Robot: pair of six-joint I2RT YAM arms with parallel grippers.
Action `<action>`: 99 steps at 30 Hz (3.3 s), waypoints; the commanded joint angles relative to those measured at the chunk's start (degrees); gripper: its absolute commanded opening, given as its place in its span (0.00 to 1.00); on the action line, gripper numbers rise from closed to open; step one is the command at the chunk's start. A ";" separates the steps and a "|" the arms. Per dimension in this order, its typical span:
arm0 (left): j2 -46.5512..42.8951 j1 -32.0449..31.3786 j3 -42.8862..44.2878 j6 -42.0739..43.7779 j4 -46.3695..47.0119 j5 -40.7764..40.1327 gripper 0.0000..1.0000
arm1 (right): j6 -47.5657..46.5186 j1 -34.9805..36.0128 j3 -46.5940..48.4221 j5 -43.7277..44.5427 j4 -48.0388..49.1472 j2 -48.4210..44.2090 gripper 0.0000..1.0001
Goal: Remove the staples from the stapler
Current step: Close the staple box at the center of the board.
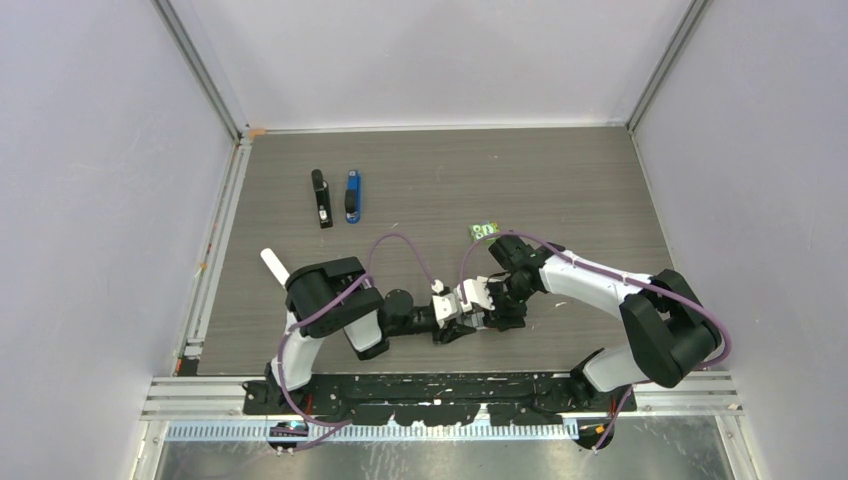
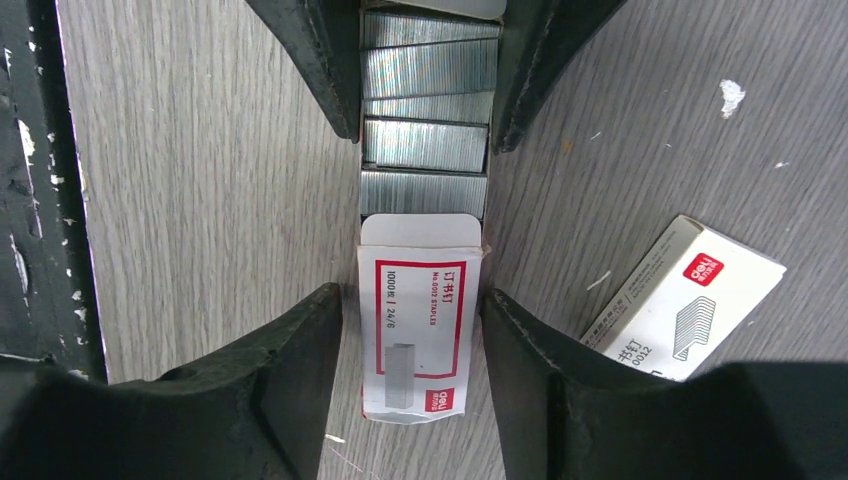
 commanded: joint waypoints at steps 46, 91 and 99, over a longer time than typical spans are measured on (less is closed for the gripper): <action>1.16 -2.81 0.79 0.02 -4.88 -7.16 0.38 | 6.80 -13.72 7.51 2.90 -9.62 7.49 0.22; -4.69 -4.73 4.82 -3.67 -13.02 -11.79 0.61 | 13.85 -14.62 9.73 6.94 -8.13 8.82 0.25; -19.50 -5.10 6.71 -6.96 -29.76 -16.11 0.70 | 19.64 -15.43 11.83 7.27 -9.22 9.37 0.25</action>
